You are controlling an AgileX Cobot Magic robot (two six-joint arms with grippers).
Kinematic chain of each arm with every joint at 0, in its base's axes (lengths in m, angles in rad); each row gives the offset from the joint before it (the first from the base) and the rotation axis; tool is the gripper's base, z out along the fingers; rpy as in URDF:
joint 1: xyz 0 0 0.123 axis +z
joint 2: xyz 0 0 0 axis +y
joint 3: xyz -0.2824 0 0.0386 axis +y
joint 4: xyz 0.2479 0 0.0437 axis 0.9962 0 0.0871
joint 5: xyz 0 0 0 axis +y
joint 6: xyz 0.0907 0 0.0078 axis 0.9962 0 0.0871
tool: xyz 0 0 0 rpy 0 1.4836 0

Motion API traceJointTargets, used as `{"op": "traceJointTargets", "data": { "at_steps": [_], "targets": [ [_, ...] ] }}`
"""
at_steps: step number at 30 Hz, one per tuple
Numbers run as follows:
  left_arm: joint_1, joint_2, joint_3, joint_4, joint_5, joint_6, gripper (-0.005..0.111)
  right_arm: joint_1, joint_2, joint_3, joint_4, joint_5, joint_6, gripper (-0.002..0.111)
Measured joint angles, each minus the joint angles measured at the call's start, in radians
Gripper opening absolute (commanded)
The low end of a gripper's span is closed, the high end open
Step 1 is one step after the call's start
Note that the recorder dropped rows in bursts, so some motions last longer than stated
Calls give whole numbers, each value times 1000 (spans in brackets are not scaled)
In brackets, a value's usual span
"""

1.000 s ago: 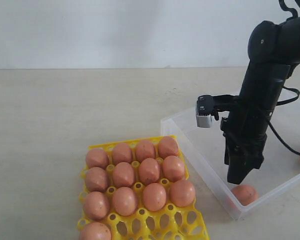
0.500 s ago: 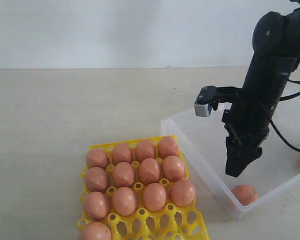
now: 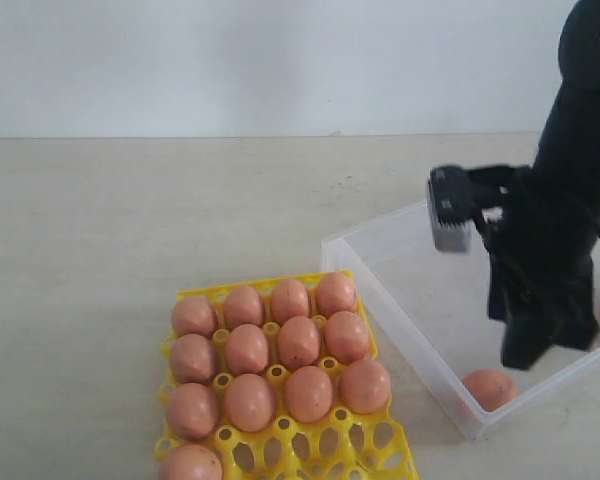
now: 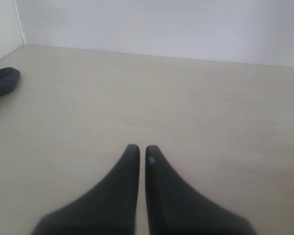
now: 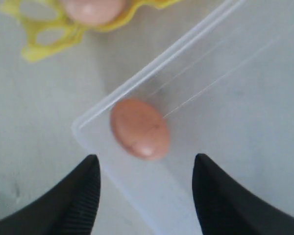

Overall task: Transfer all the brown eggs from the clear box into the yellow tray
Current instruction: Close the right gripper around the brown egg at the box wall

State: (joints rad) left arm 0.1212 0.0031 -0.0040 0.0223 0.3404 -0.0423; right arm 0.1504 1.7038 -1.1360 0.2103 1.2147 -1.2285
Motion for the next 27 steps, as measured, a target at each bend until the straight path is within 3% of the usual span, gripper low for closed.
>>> {"op": "traceJointTargets", "data": {
  "at_steps": [7, 19, 27],
  "targets": [
    [0, 0, 0, 0, 0, 0, 4, 0, 43, 114, -148, -36, -76, 50],
    [0, 0, 0, 0, 0, 0, 4, 0, 43, 116, 42, -114, -78, 50],
    [0, 0, 0, 0, 0, 0, 4, 0, 48, 112, 46, -185, -78, 50]
  ]
}}
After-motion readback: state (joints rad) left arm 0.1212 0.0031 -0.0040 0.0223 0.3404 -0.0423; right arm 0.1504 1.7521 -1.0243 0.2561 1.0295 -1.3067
